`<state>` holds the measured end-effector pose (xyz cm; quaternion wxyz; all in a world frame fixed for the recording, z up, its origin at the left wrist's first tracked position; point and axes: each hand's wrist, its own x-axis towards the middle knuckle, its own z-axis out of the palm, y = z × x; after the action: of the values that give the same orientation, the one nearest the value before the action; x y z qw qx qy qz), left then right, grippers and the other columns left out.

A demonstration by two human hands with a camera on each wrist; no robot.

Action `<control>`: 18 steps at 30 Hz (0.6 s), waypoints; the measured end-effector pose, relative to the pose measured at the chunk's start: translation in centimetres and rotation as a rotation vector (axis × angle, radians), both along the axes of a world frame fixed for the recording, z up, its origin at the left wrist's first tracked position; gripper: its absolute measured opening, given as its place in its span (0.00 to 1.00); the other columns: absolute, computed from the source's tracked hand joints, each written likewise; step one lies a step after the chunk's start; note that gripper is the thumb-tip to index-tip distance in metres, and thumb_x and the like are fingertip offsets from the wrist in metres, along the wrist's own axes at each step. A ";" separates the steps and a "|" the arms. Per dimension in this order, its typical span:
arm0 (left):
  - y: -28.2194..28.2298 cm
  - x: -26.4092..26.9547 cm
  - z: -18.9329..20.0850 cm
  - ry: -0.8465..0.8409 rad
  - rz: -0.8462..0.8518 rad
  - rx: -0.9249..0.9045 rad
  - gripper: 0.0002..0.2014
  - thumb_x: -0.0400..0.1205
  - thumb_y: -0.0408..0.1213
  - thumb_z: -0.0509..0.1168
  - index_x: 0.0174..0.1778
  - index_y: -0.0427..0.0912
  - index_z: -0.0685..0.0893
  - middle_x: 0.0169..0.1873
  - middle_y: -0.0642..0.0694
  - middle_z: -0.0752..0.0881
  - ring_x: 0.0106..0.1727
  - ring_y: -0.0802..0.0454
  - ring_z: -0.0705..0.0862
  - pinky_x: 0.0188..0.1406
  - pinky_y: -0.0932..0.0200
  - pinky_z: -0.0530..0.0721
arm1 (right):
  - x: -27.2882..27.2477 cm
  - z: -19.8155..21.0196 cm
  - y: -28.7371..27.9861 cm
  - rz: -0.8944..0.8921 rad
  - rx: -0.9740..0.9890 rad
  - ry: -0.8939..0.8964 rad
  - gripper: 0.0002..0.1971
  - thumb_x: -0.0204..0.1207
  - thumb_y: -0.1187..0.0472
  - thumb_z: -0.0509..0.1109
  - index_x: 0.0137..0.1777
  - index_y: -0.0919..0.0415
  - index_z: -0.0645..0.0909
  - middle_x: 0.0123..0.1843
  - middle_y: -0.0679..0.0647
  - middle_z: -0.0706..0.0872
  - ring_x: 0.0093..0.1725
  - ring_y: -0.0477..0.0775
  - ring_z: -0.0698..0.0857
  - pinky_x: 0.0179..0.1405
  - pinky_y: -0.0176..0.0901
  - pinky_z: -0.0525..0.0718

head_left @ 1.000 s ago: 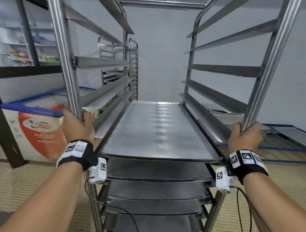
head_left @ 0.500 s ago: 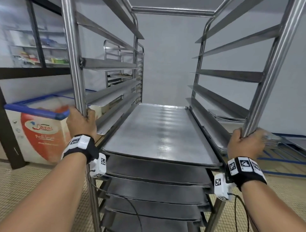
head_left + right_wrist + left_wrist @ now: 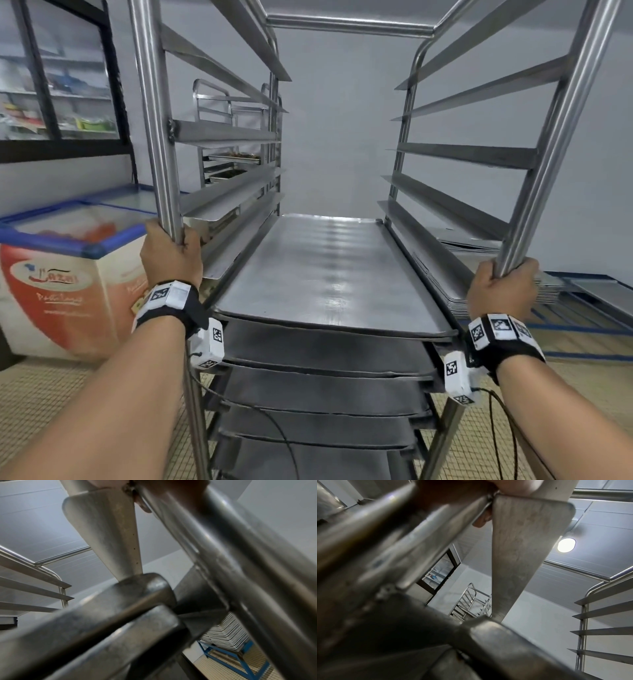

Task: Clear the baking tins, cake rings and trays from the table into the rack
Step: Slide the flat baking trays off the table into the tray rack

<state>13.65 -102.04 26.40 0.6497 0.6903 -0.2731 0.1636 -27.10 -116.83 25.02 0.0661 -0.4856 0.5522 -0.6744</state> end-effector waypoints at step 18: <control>-10.8 0.5 0.2 0.044 -0.090 0.047 0.16 0.84 0.38 0.65 0.61 0.29 0.74 0.49 0.26 0.84 0.48 0.28 0.82 0.39 0.49 0.68 | 0.4 0.2 -10.6 -0.061 0.010 0.009 0.14 0.81 0.62 0.66 0.58 0.74 0.72 0.43 0.67 0.80 0.37 0.59 0.74 0.39 0.45 0.71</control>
<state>14.12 -112.80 26.64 0.6459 0.6958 -0.2933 0.1123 -26.66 -127.48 25.20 0.0452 -0.4712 0.5704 -0.6713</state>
